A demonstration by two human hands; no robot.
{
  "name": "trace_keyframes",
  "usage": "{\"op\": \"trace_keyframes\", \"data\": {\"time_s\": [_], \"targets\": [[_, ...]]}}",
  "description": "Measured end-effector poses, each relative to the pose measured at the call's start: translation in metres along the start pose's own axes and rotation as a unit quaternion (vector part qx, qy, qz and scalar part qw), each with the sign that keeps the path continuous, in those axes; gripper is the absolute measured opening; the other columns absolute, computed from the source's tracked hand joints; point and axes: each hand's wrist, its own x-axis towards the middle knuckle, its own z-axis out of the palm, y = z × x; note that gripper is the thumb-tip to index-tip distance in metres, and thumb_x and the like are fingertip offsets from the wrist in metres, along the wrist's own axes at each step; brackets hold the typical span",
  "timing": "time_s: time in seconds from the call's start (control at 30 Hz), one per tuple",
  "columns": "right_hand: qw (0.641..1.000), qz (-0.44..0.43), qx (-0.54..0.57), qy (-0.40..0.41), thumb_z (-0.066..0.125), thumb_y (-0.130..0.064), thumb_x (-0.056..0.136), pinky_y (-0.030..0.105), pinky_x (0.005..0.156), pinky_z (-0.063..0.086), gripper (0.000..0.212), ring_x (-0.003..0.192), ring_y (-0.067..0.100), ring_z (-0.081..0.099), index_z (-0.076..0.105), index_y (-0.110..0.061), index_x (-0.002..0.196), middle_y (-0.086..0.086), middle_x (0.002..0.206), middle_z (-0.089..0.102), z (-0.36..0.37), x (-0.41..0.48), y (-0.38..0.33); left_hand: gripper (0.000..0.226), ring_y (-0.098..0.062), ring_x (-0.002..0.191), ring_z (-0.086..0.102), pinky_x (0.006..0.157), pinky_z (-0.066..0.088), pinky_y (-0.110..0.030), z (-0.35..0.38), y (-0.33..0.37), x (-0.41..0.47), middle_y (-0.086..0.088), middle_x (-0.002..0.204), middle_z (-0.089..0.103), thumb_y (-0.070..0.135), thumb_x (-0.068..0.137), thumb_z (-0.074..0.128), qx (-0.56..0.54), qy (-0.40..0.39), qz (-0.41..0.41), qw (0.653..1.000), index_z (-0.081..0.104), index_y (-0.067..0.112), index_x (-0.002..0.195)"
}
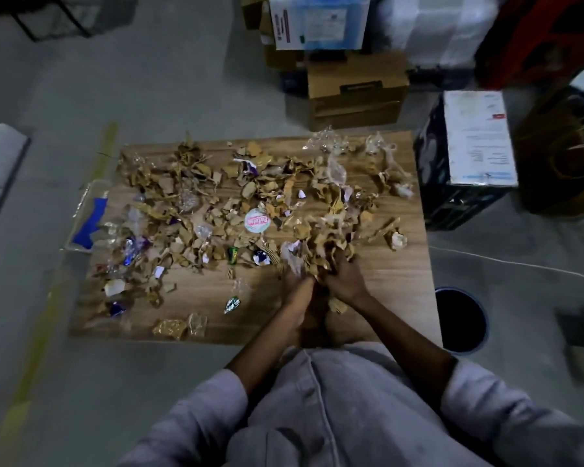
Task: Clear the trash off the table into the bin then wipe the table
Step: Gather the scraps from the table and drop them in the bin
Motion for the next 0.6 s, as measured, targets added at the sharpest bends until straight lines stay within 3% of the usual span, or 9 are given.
{"op": "trace_keyframes", "data": {"time_s": [0.07,0.17,0.27,0.3,0.33,0.37,0.4,0.5,0.6], "targets": [[0.999,-0.030,0.007,0.014,0.070,-0.053,0.080,0.041,0.105,0.044,0.081,0.134,0.039,0.045,0.046,-0.014,0.147,0.018,0.149,0.046,-0.003,0.010,-0.021,0.034,-0.019,0.098,0.069,0.086,0.059,-0.037,-0.017,0.047,-0.034,-0.003,0.112,0.072,0.020,0.090,0.059,-0.008,0.007,0.066,0.998,0.066,0.021,0.123],[0.997,-0.069,0.017,0.029,0.069,-0.047,0.085,0.044,0.107,0.044,0.070,0.136,0.039,0.041,0.049,-0.016,0.144,0.018,0.148,0.044,-0.010,0.022,-0.064,0.047,-0.002,0.085,0.070,0.074,0.059,-0.028,-0.042,0.090,-0.048,0.004,0.122,0.068,0.011,0.096,0.052,-0.038,0.004,0.161,0.986,0.051,0.027,0.141],[0.994,-0.099,0.031,0.036,0.065,-0.047,0.084,0.042,0.101,0.047,0.065,0.131,0.033,0.046,0.048,-0.022,0.142,0.009,0.144,0.047,-0.010,0.028,-0.093,0.059,-0.020,0.116,0.065,0.093,0.058,-0.035,-0.063,0.114,-0.050,-0.002,0.140,0.060,0.009,0.094,0.054,-0.041,0.030,0.206,0.977,0.041,0.020,0.150],[0.994,-0.098,0.034,0.036,0.067,-0.045,0.086,0.041,0.099,0.046,0.064,0.129,0.032,0.047,0.046,-0.023,0.143,0.009,0.145,0.046,-0.007,0.031,-0.094,0.057,-0.024,0.114,0.065,0.085,0.059,-0.027,-0.068,0.118,-0.049,-0.005,0.138,0.060,0.006,0.095,0.054,-0.033,0.036,0.198,0.979,0.041,0.018,0.150],[0.995,-0.092,0.031,0.034,0.067,-0.047,0.087,0.042,0.100,0.047,0.066,0.128,0.032,0.048,0.044,-0.025,0.145,0.009,0.146,0.045,-0.005,0.032,-0.094,0.055,-0.024,0.101,0.068,0.067,0.056,-0.018,-0.074,0.119,-0.048,-0.009,0.132,0.063,0.004,0.095,0.055,-0.027,0.039,0.185,0.982,0.043,0.017,0.147],[0.996,-0.083,0.034,0.031,0.068,-0.053,0.084,0.046,0.101,0.048,0.071,0.128,0.033,0.049,0.042,-0.029,0.146,0.010,0.146,0.046,-0.003,0.034,-0.091,0.051,-0.019,0.086,0.067,0.052,0.050,-0.015,-0.079,0.116,-0.042,-0.010,0.123,0.066,0.005,0.094,0.056,-0.019,0.039,0.172,0.984,0.046,0.015,0.143],[0.996,-0.072,0.039,0.028,0.067,-0.063,0.079,0.051,0.102,0.050,0.076,0.128,0.034,0.050,0.041,-0.035,0.145,0.010,0.144,0.049,-0.001,0.035,-0.087,0.047,-0.014,0.079,0.063,0.048,0.048,-0.016,-0.082,0.112,-0.037,-0.010,0.119,0.067,0.006,0.093,0.059,-0.012,0.031,0.160,0.987,0.048,0.014,0.138],[0.995,-0.060,0.080,0.031,0.068,-0.073,0.068,0.053,0.097,0.054,0.080,0.124,0.030,0.058,0.043,-0.044,0.138,0.005,0.139,0.059,0.003,0.042,-0.068,0.068,-0.017,0.099,0.064,0.063,0.053,-0.023,-0.095,0.099,-0.027,-0.007,0.134,0.062,0.014,0.087,0.067,0.001,-0.001,0.164,0.987,0.039,0.020,0.149],[0.992,-0.079,0.085,0.050,0.076,-0.043,0.083,0.051,0.090,0.059,0.062,0.114,0.023,0.062,0.048,-0.038,0.138,0.003,0.138,0.060,0.001,0.024,-0.079,0.091,-0.027,0.127,0.054,0.098,0.054,-0.041,-0.103,0.088,-0.021,-0.005,0.154,0.045,0.018,0.085,0.074,-0.017,-0.040,0.156,0.987,0.023,0.031,0.159]]}}
